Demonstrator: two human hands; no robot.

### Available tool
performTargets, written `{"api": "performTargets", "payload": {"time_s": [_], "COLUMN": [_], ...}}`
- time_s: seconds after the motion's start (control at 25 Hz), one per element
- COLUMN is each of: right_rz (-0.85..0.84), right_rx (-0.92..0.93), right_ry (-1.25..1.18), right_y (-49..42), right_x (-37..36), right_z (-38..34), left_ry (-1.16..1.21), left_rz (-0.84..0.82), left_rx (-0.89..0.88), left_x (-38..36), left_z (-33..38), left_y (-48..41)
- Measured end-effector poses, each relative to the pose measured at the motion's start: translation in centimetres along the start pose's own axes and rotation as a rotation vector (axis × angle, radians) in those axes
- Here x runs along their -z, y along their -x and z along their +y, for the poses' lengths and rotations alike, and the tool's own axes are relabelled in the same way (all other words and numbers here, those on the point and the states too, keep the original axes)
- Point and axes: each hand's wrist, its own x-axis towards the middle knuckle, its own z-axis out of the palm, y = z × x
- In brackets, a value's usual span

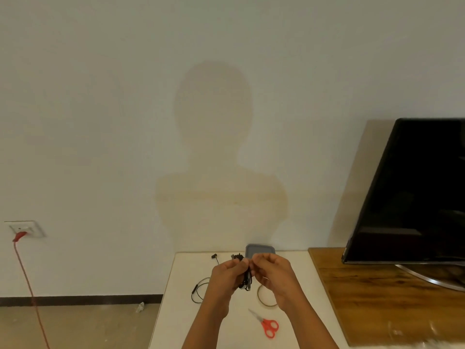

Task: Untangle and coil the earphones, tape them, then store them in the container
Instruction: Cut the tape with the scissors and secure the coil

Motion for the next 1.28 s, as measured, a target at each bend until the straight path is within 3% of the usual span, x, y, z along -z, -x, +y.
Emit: {"api": "performTargets", "payload": {"time_s": [0.24,0.8,1.08,1.28], "right_rz": [0.128,-0.055,-0.028,0.189], "right_rx": [0.151,-0.161,-0.069,0.214], "right_ry": [-0.047,0.05,0.412,0.359], "right_y": [4.8,9.0,9.3,9.7], "right_x": [-2.0,-4.7,-4.9,-4.8], "right_z": [-1.2,-2.8,-2.9,-1.8], "left_ry": [0.023,0.419,0.407,0.368], "left_rz": [0.06,-0.081,-0.056,0.02], "left_rx": [-0.035,0.052,0.075,0.048], "left_x": [0.0,0.5,0.8,0.6], "left_z": [3.0,4.2,3.2,3.2], "left_y": [4.8,11.0,11.4,10.8]}}
